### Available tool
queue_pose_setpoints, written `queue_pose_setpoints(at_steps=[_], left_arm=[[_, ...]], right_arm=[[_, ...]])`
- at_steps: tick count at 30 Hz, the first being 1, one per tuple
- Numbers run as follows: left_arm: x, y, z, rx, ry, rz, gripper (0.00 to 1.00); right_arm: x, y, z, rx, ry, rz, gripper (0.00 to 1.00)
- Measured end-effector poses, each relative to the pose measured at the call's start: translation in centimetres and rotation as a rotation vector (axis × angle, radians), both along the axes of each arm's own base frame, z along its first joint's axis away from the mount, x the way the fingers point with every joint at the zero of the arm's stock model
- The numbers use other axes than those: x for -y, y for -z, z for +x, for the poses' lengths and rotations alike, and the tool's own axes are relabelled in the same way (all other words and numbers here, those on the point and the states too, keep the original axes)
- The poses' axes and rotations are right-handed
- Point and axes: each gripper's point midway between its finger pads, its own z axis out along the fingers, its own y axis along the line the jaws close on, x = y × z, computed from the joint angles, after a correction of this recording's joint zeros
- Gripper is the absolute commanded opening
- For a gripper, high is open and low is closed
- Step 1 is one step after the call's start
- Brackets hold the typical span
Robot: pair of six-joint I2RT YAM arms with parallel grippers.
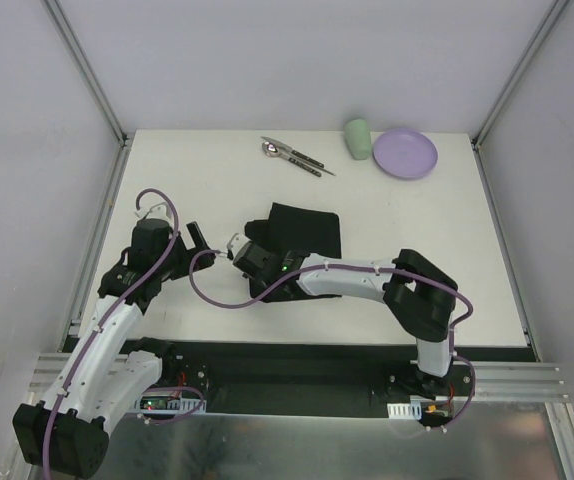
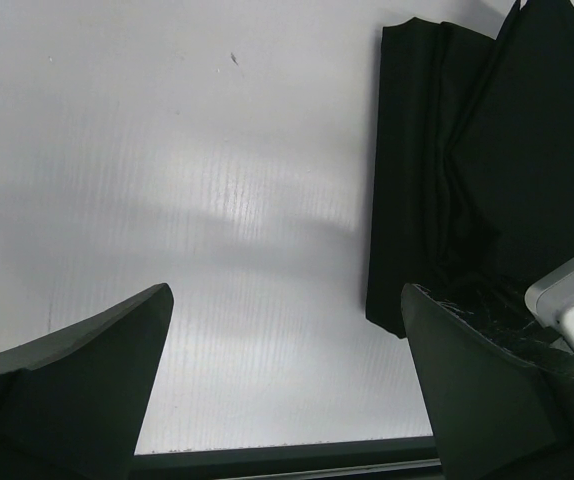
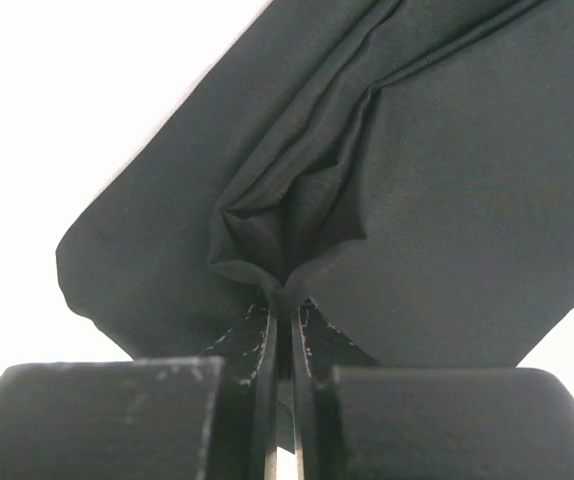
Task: Set the dinner table for one person
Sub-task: Flatten out the napkin at the center of the board.
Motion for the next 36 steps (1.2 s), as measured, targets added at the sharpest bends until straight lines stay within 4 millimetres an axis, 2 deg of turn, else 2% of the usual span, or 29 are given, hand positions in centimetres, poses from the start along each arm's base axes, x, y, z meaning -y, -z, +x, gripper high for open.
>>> queue_pose_setpoints(at_steps=[6,8,10,14,17,21,25,36], left_arm=[[0.0,-0.1,0.0,0.001,0.001,0.000,0.99],[0.0,-0.1,0.1,-0.001,0.001,0.000,0.99],[0.1,-0.2,0.3,-0.004,0.002,0.000,0.99],[0.2,-0.1,0.4,-0.017,0.006,-0.002,0.99],[0.3,-0.1,0.6,-0.025,0.008,-0.002,0.99],[0.6,0.1,0.6,-0.036,0.018,-0.010,0.99],[0.6,0.1,0.6,-0.038,0.020,-0.011,0.99],[0.7,0.9,0.6,-0.070,0.026,-0.005,0.99]], right_arm=[[0.7,-1.1,0.3,0.024,0.047,0.010,0.01],[1.1,-2.3,0.5,0.026,0.081,0.039,0.01],[1.9,-4.3,1.2,0.037,0.137,0.095,0.01],[4.9,-8.7,3.4,0.098,0.304,0.221,0.01],[8.1,-10.1,4.6,0.128,0.440,0.278,0.01],[13.0,-9.3,5.6,0.125,0.643,0.313,0.01],[17.1,-7.8,5.2,0.114,0.831,0.295,0.01],[21.3,-6.7,2.7,0.155,1.160,0.303,0.01]])
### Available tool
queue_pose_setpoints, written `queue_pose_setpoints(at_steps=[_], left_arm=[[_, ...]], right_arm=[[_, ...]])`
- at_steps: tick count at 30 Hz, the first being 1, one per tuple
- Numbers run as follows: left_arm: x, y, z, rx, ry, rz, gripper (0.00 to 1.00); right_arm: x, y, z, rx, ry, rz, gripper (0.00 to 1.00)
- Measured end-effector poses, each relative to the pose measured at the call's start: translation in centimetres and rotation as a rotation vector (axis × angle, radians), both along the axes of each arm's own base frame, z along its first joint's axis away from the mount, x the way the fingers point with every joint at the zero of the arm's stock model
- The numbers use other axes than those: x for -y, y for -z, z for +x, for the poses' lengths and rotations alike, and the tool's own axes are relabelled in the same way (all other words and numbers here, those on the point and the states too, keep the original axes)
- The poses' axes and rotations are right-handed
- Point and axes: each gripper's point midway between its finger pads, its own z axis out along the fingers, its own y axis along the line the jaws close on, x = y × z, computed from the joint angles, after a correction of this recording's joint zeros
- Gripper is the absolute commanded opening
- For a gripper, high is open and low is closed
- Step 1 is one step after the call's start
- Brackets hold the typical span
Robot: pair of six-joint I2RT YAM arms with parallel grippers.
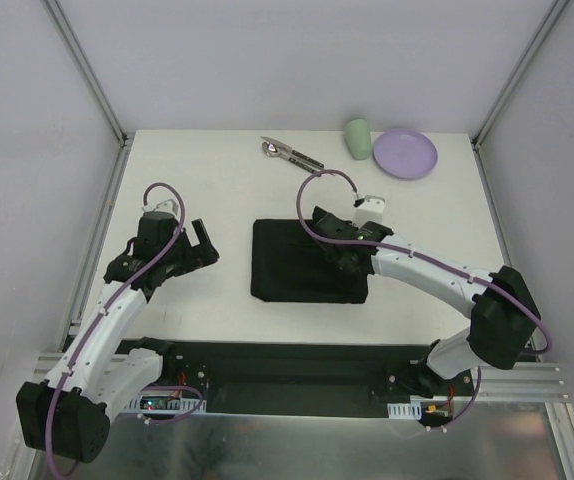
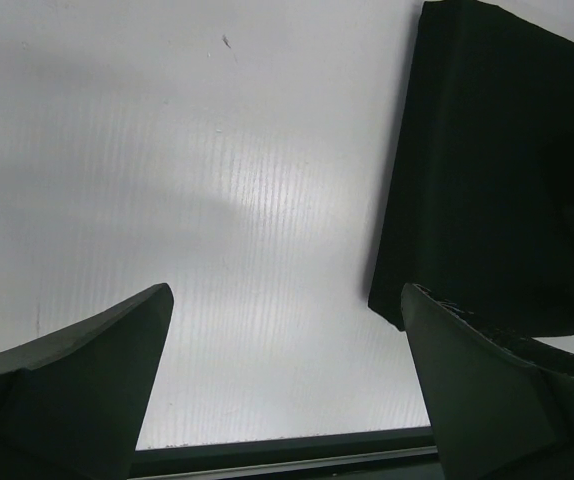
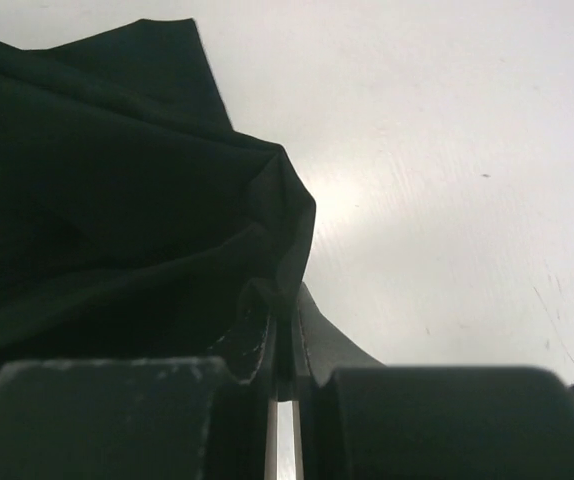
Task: Set the dinner table for one person
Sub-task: Flatten out the napkin at the center of the board.
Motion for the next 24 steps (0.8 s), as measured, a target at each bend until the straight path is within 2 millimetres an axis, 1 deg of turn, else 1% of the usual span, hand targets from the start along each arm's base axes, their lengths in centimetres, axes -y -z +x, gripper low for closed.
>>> queue_pose_setpoints(at_steps=[6,11,14,17,24], left_arm=[[0.1,0.2,0.2,-0.009,0.005,0.002,0.99],[0.3,0.5,0.3,-0.026,0.015,0.001,0.99],[0.5,0.7,0.4,-0.035,0.024,-0.005,0.99],[0.7,0.7,0.6,-0.040,0.032,-0.012,0.99],[1.2,0.7,1.0,-0.036,0.050,-0.031,0.99]], right_arm=[[3.4,0.2,-1.1,-0.003,0.154,-0.041,0.01],[7.2,0.9,-2.0,-0.018,0.258,-0.089,0.01],[9.1,0.8,-2.7,-0.026,0.300,-0.105,0.01],[9.7,0.5,-3.0,-0.023,0.310,-0.100,0.01],[9.5,0.6,-2.9,-0.025,0.290,-0.093,0.01]])
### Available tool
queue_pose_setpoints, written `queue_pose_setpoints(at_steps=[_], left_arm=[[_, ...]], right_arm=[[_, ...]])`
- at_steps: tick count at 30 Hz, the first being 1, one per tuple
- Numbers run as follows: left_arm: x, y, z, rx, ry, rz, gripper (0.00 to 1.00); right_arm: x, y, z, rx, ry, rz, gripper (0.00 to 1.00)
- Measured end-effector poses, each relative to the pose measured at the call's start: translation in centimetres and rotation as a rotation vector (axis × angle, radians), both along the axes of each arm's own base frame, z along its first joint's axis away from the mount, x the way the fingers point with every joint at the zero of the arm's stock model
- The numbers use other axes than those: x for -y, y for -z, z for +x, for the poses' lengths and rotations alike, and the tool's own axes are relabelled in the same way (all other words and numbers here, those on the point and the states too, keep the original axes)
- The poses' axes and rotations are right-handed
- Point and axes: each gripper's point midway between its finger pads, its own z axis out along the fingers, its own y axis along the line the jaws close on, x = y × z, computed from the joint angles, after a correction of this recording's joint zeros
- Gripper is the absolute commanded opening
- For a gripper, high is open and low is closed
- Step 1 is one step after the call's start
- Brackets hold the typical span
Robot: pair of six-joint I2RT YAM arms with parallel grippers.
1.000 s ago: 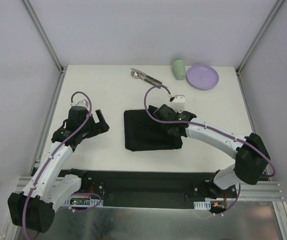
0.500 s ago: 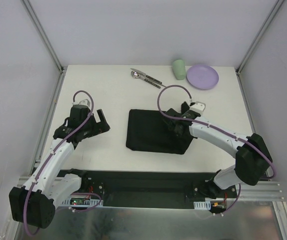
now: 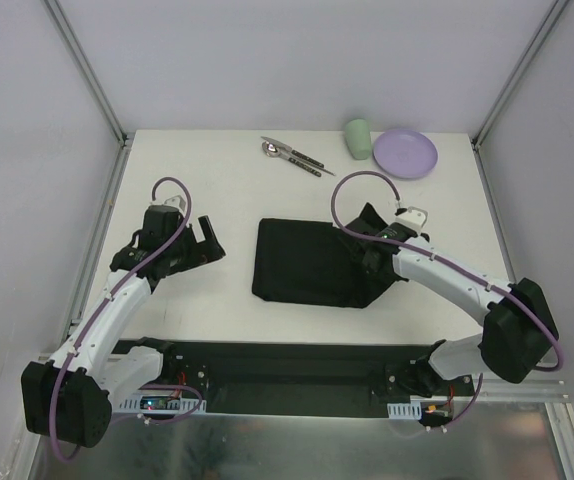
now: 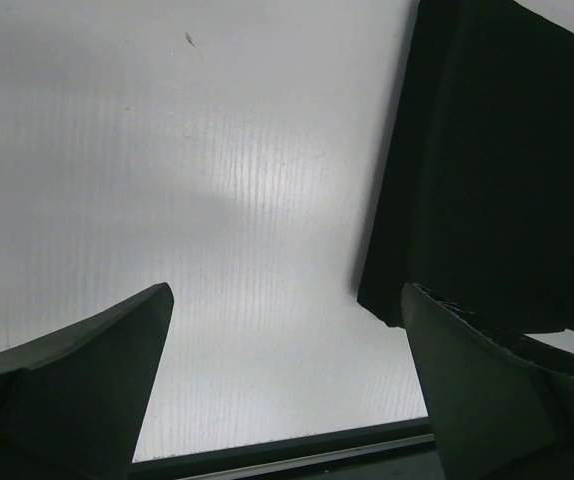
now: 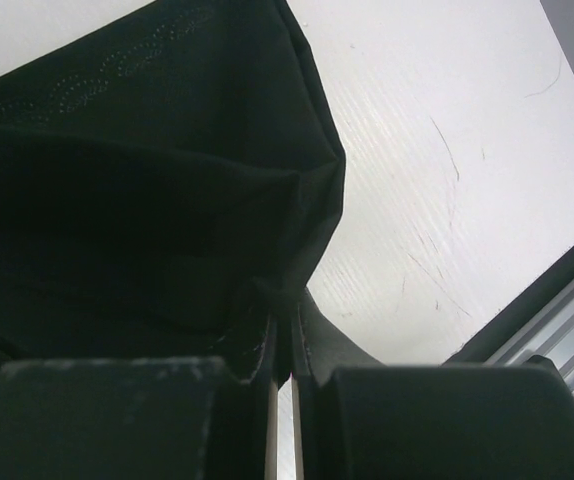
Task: Set the dinner table for one person
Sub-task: Flatten out the napkin at the center of the board.
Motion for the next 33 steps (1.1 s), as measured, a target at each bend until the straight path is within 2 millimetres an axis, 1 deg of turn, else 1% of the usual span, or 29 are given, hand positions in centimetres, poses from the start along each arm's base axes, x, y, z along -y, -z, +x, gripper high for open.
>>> queue_pose_setpoints(at_steps=[8,18,25,30,33], left_arm=[[0.7,-0.5,0.1,0.011,0.030,-0.027,0.99],[1.2,-1.3,0.6,0.035,0.052,-0.048,0.99],[1.2,-1.3,0.5,0.035,0.054,-0.050,0.99],[1.7,-1.4,0.4,0.032,0.072,-0.070,0.99],[2.5,-1.6,0.4,0.028,0.097,-0.111,0.99]], right_arm=[[-1.3,1.1,0.0,-0.041,-0.062,-0.038,0.01],[-4.7,1.8,-0.4,-0.065,-0.171,-0.066,0.01],[-8.9,2.0,-1.5,-0.068,-0.282,-0.071,0.01],[-10.4,2.5,-2.6,-0.081,-0.318,-0.070,0.01],[-10.6,2.7,-3.0,-0.088,-0.318,-0.074,0.01]])
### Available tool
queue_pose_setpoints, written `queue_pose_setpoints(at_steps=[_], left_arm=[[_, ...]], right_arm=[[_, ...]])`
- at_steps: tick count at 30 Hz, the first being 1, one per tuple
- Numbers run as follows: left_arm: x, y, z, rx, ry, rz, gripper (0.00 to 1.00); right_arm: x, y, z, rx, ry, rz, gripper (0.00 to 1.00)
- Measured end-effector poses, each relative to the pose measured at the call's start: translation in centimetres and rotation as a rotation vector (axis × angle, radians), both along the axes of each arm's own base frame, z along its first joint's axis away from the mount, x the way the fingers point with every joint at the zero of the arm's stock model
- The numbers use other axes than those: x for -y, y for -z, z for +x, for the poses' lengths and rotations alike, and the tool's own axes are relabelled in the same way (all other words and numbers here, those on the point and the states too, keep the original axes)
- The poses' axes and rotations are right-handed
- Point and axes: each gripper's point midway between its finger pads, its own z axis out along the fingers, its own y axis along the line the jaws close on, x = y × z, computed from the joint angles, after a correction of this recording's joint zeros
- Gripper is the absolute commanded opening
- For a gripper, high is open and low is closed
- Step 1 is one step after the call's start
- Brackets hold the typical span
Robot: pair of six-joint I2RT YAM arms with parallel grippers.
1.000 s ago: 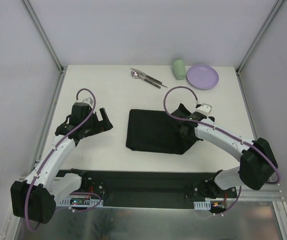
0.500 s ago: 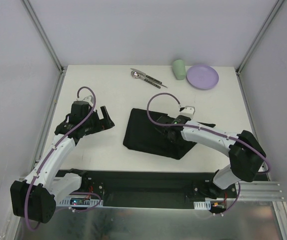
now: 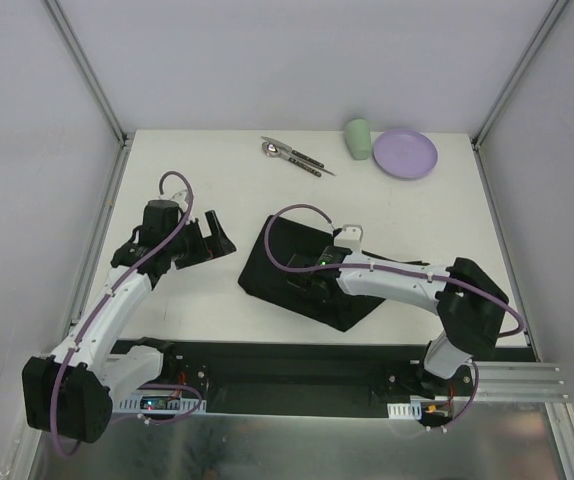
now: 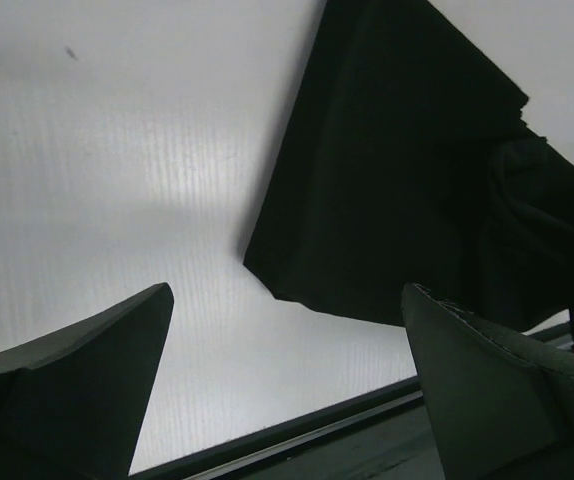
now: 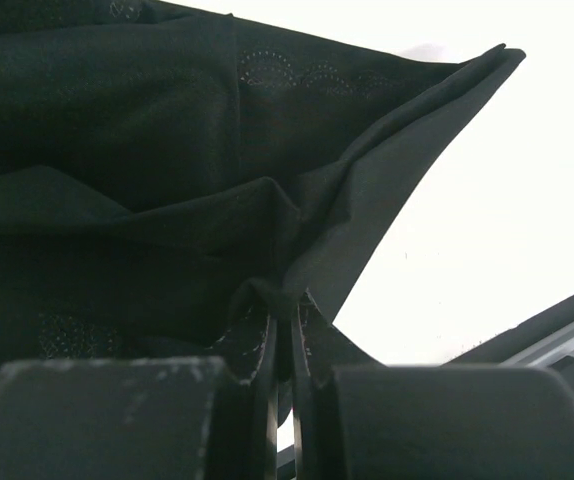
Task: Set the dinner table for one person
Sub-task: Flatten out the napkin at the center of the board.
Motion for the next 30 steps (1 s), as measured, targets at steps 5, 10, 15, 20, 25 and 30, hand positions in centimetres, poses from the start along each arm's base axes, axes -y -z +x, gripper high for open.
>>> queue_pose_setpoints(at_steps=[5,10,15,20,25,30], left_arm=[[2.7,-1.2,0.9,0.015,0.039,-0.148,0.99],[8.3,-0.7,1.5,-0.052,0.130,-0.317,0.99],[14.4,0.8,0.8,-0.169,0.230,-0.447,0.99],[17.3,0.7,1.0,-0.206,0.253,-0.542,0.99],[18.7,0.1,2.4,-0.206,0.246,-0.581,0.99],[20.5,-0.8,3.7,-0.189,0.269,-0.601,0.99]], right_arm=[[0.2,0.0,-0.3,0.001,0.015,-0.003,0.01],[0.5,-0.4,-0.5,0.012,0.027,0.006,0.01],[1.0,-1.2,-0.7,0.025,0.041,0.018,0.01],[1.5,-1.7,-0.8,0.034,0.053,0.015,0.01],[1.5,-2.1,-1.0,0.046,0.048,0.020,0.01],[1.3,-2.1,-1.2,0.047,0.037,0.018,0.01]])
